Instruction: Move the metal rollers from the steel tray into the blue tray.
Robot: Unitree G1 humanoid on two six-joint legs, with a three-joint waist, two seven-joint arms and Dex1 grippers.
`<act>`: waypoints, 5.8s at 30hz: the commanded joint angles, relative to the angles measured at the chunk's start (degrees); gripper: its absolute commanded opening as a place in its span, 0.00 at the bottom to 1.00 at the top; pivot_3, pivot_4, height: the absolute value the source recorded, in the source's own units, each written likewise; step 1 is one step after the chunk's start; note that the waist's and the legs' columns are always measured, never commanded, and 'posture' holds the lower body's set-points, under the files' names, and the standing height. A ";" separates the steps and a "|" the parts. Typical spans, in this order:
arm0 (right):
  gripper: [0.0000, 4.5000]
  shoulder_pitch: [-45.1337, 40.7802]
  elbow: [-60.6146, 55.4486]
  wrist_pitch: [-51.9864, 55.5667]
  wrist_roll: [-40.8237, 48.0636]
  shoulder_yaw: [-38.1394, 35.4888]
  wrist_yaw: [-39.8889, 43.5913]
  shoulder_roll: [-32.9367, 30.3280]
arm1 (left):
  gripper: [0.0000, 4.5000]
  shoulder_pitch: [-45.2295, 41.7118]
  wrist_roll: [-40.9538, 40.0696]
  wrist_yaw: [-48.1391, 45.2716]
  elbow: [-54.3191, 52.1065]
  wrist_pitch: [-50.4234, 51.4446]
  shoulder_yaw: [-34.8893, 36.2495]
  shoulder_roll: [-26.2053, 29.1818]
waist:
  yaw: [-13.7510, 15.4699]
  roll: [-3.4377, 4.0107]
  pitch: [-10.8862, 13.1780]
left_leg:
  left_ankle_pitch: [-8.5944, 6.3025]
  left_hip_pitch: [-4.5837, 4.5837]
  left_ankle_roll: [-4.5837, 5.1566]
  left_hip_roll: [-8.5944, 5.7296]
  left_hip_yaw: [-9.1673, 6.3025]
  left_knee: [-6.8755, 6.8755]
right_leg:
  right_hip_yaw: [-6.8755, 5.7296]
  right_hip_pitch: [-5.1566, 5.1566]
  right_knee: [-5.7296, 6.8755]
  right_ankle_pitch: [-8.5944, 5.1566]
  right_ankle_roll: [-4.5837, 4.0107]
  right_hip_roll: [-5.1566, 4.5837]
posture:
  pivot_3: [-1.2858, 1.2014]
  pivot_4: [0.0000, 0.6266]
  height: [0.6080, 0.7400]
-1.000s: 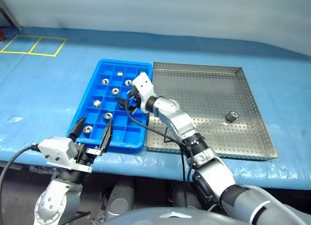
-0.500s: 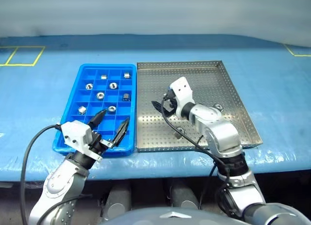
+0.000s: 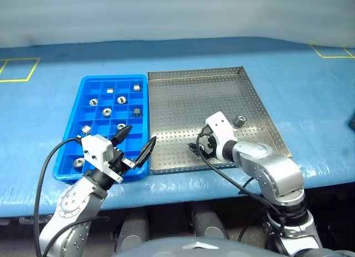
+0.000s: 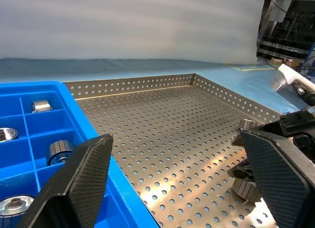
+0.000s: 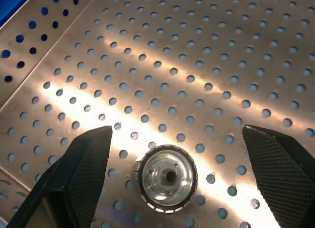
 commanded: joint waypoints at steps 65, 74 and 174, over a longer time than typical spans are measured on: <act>0.41 -23.05 29.63 -34.10 -3.70 21.00 6.65 14.58 | 1.00 26.54 21.80 5.98 -11.57 -15.13 3.44 -4.28 | 7.97 -0.07 0.02 | -0.04 0.20 -0.03 0.03 -0.02 -0.19 | -0.12 0.14 -0.18 -0.05 -0.06 -0.08 | 0.66 0.24 1.00; 0.41 -21.47 32.29 -34.52 -6.54 21.85 10.02 10.49 | 1.00 26.80 22.92 5.95 -11.01 -15.75 0.43 -5.32 | 9.68 -0.08 0.02 | -0.04 -0.32 -0.03 0.02 0.01 -0.24 | -0.14 -0.42 -0.15 -0.06 -0.07 -0.07 | 0.66 0.24 1.00; 0.38 -14.85 23.15 -42.90 -5.90 -4.54 -17.11 17.14 | 1.00 0.92 12.99 -2.18 -2.27 -8.84 0.91 -0.39 | -5.54 0.26 -0.08 | -0.02 0.42 0.00 0.02 0.04 -0.17 | 0.15 0.34 -0.02 0.03 0.06 0.06 | 0.51 0.24 1.00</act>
